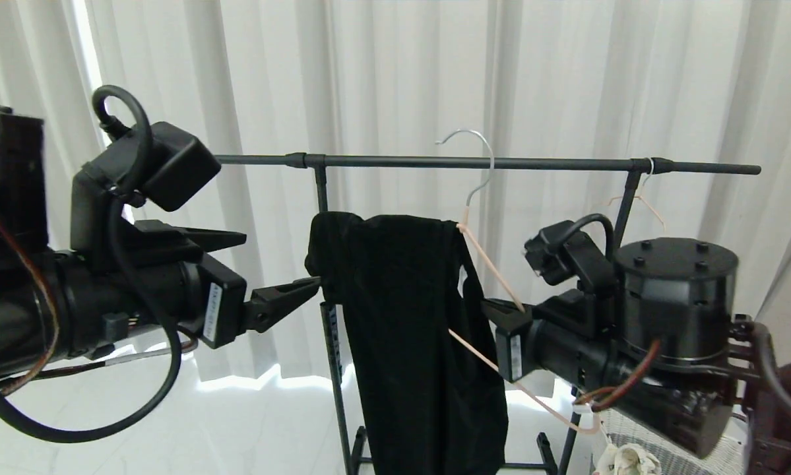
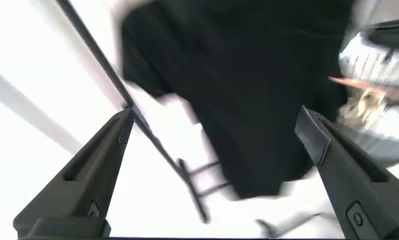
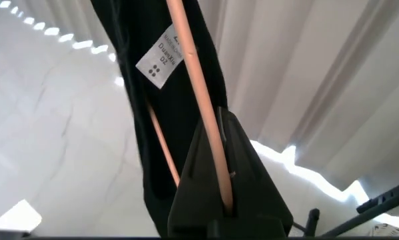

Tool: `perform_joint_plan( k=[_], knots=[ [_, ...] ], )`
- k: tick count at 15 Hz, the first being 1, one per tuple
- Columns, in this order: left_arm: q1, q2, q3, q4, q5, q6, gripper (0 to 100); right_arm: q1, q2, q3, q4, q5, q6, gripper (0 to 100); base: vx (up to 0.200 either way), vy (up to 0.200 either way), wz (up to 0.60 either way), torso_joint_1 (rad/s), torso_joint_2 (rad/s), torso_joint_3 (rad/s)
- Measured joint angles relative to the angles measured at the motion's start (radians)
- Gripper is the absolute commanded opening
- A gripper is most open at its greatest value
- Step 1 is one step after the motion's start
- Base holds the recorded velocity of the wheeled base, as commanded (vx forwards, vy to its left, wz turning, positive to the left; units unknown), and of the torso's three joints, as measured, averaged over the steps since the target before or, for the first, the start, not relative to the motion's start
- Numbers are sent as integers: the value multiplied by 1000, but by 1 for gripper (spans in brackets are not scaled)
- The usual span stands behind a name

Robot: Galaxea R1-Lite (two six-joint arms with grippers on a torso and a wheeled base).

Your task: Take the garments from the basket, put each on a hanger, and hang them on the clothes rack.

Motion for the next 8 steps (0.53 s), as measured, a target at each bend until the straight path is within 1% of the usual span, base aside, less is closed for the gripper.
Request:
perform_joint_plan(
  k=[1,2,3,5,6,8],
  knots=[
    [70,-17,26,-21,-108,86,100,1,-41,54,-2,52,-30,0,0,0,0,0,0,0],
    [127,-33,49,-37,-239,161,100,5,-81,106,-3,117,-61,0,0,0,0,0,0,0],
    [165,-48,72,-44,-347,207,100,15,-111,142,-4,157,-84,0,0,0,0,0,0,0],
    [190,-83,120,-51,-541,269,100,53,-149,182,-4,176,-96,0,0,0,0,0,0,0],
    [181,-101,147,-54,-589,303,100,77,-154,193,-5,176,-97,0,0,0,0,0,0,0],
    [130,-141,234,-52,-618,380,100,128,-151,214,-4,175,-101,0,0,0,0,0,0,0]
  ],
)
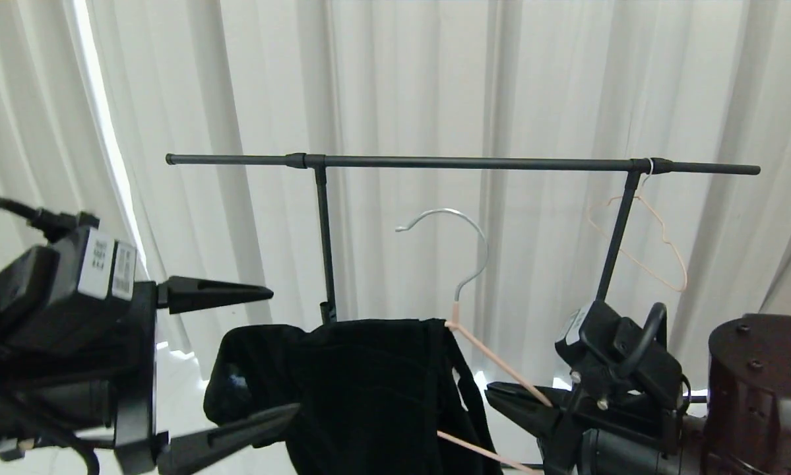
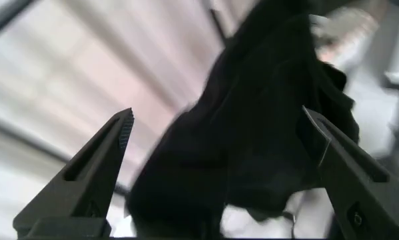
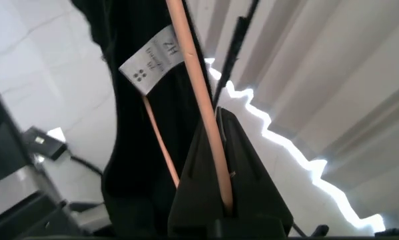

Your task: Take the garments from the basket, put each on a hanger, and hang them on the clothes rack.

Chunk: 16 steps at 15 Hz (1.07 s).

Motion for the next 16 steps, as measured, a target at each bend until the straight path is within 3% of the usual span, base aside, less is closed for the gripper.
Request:
perform_joint_plan(
  k=[5,8,16],
  knots=[
    [-141,-58,96,-1,-6,16,100,85,27,35,-47,-1,-50,0,0,0,0,0,0,0],
    [-162,-51,89,-1,-11,-37,100,116,45,52,-77,-2,-65,0,0,0,0,0,0,0],
    [-193,73,59,0,-32,-35,100,133,59,61,-108,-5,-90,0,0,0,0,0,0,0]
  ],
)
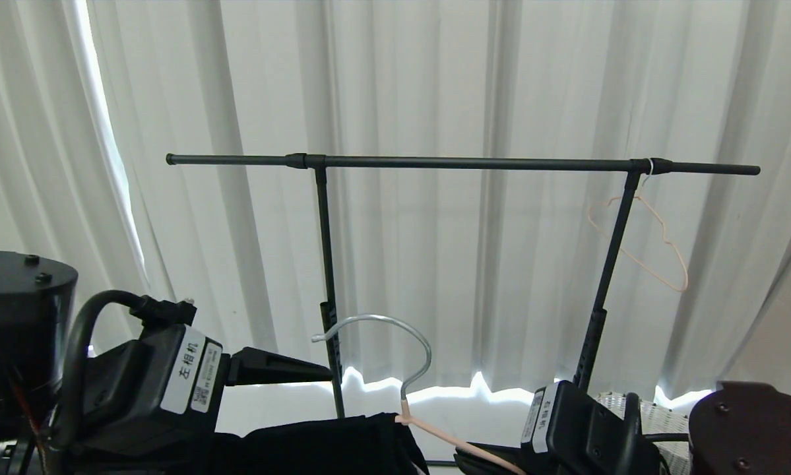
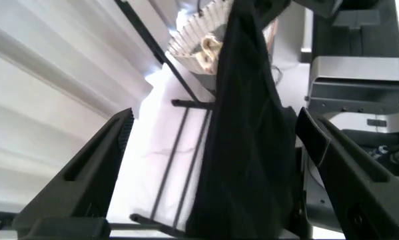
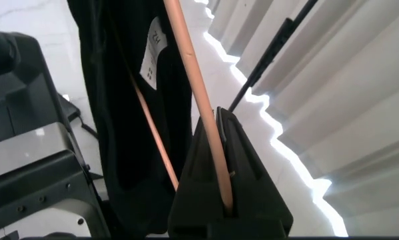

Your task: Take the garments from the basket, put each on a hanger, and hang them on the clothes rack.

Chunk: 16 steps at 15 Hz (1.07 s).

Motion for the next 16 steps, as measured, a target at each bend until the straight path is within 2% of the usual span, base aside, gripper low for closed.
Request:
perform_joint_plan(
  k=[2,3,6,12,13,16],
  knots=[
    [-3,23,-1,1,-1,3,100,0,1,0,-3,-1,-14,0,0,0,0,0,0,0],
    [-9,31,-1,1,-1,6,0,-1,1,0,-8,-1,-15,0,0,0,0,0,0,0],
    [-16,48,1,0,-1,29,0,-1,2,0,-34,-5,-23,0,0,0,0,0,0,0],
    [-16,63,4,0,5,25,0,-1,1,5,-43,-31,-32,0,0,0,0,0,0,0],
    [-13,66,4,-1,7,21,0,-1,1,8,-44,-39,-34,100,0,0,0,0,0,0],
    [39,75,14,0,42,23,0,0,-10,27,-44,-44,-51,100,0,0,0,0,0,0]
  ],
)
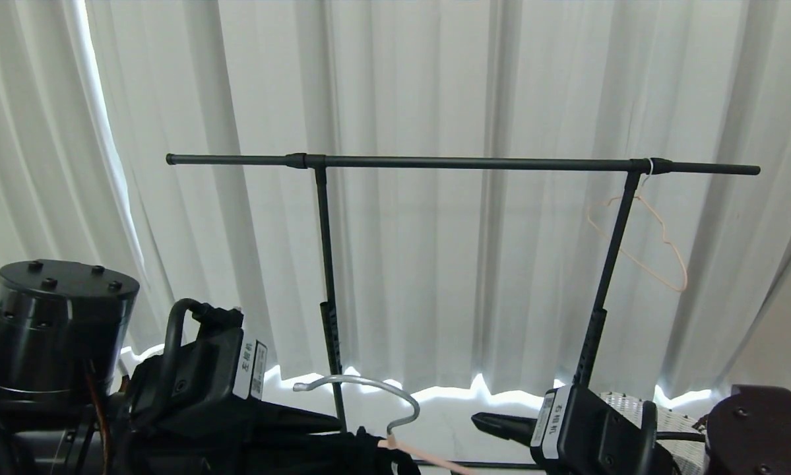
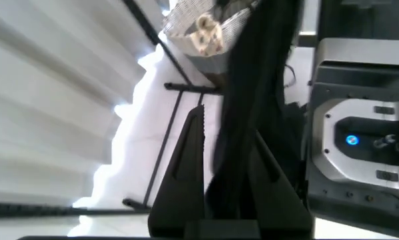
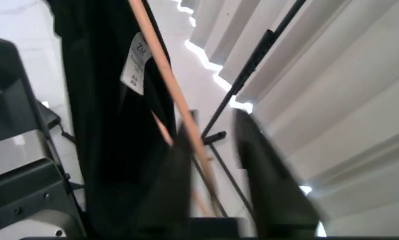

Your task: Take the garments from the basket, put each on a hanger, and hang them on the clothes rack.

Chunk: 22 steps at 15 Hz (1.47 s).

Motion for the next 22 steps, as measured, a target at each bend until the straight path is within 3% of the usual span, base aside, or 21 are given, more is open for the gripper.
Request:
perform_joint_plan(
  k=[3,5,8,10,12,14,18,22],
  knots=[
    [70,-8,34,0,70,3,0,-11,-9,2,2,-78,0,100,0,0,0,0,0,0],
    [86,-13,39,0,86,3,0,-13,-12,4,3,-88,1,100,0,0,0,0,0,0],
    [118,-12,30,-22,178,-4,0,-20,-11,4,3,-89,6,100,0,0,0,0,0,0],
    [151,-4,1,-35,256,-116,0,-60,-10,3,3,-88,30,100,0,0,0,0,0,0],
    [163,2,-57,-37,332,-276,0,-97,-6,0,4,-88,86,100,0,0,0,0,0,0],
    [157,10,-150,-37,386,-373,0,-129,5,-23,5,-88,185,100,0,0,0,0,0,0],
    [119,25,-324,-38,410,-407,0,-142,77,-190,33,-87,370,100,0,0,0,0,0,0],
    [56,57,-397,-38,414,-404,0,-152,203,-373,41,-94,450,100,0,0,0,0,0,0]
  ],
)
